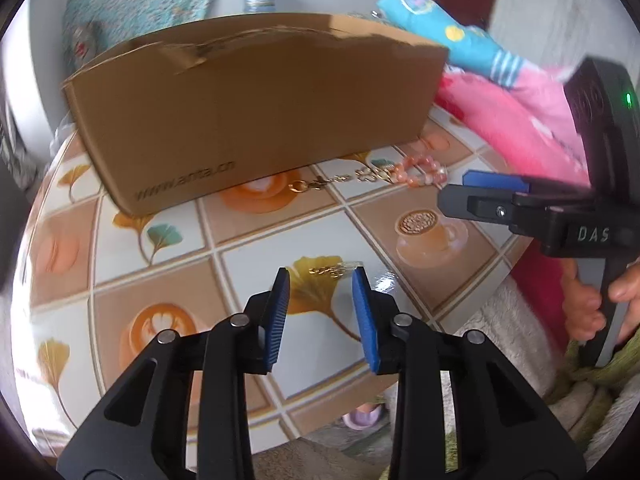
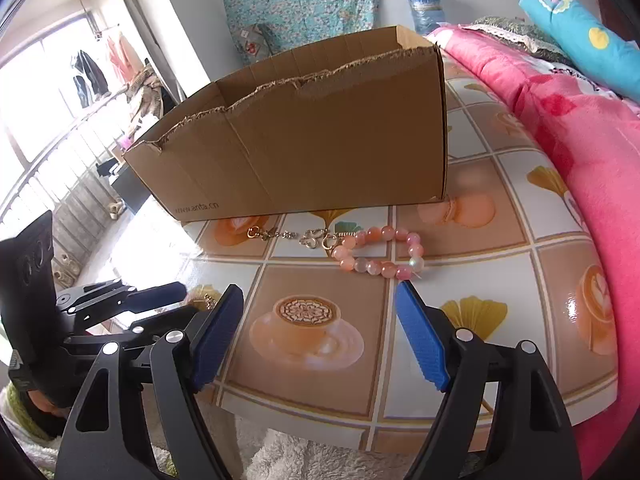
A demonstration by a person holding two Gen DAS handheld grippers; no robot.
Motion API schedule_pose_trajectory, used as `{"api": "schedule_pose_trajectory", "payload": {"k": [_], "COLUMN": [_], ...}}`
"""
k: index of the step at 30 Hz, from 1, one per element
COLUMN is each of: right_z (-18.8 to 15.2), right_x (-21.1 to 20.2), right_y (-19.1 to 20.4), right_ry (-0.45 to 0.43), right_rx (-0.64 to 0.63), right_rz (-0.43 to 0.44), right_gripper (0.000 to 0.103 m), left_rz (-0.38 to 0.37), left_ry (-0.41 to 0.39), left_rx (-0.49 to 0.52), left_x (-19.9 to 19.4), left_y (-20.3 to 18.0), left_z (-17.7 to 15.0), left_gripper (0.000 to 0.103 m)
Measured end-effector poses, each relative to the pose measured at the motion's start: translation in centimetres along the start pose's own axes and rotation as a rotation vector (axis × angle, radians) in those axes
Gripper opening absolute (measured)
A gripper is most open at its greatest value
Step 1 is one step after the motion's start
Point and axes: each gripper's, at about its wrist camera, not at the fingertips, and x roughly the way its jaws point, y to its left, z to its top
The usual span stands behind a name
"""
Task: Organize jewelry
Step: 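Move the left gripper toward the gold chain pieces beside the box, then grasp the small gold pendant with the left gripper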
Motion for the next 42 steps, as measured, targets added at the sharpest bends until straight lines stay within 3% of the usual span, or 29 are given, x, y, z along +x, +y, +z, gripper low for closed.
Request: {"api": "schedule_pose_trajectory", "payload": {"k": [8, 16, 21, 30, 34, 42], "right_z": [-0.2, -0.2, -0.2, -0.2, -0.1, 0.1], "right_x": [0.6, 0.7, 0.7, 0.7, 0.7, 0.8], "right_y": [-0.8, -1.7, -1.7, -1.7, -1.8, -1.9], "right_ry": [0.003, 0.007, 0.005, 0.004, 0.002, 0.0], "right_rx": [0.034, 0.057, 0.055, 0.058, 0.063, 0.063], "right_rz": [0.025, 0.03, 0.032, 0.029, 0.027, 0.023], "right_gripper": [0.076, 0.076, 0.076, 0.076, 0.076, 0.076], "left_rz": [0.007, -0.188, -0.1, -0.074, -0.038, -0.013], "left_ry": [0.03, 0.044, 0.028, 0.072, 0.076, 0.072], "left_rx": [0.053, 0.017, 0.074, 0.207, 0.256, 0.311], "left_x": [1.0, 0.6, 0.6, 1.5, 1.7, 2.0], "left_y": [-1.0, -1.4, -1.1, -2.2, -2.6, -3.6], "left_z": [0.9, 1.1, 1.5, 1.5, 1.6, 1.5], "left_gripper": [0.03, 0.03, 0.03, 0.029, 0.016, 0.007]}}
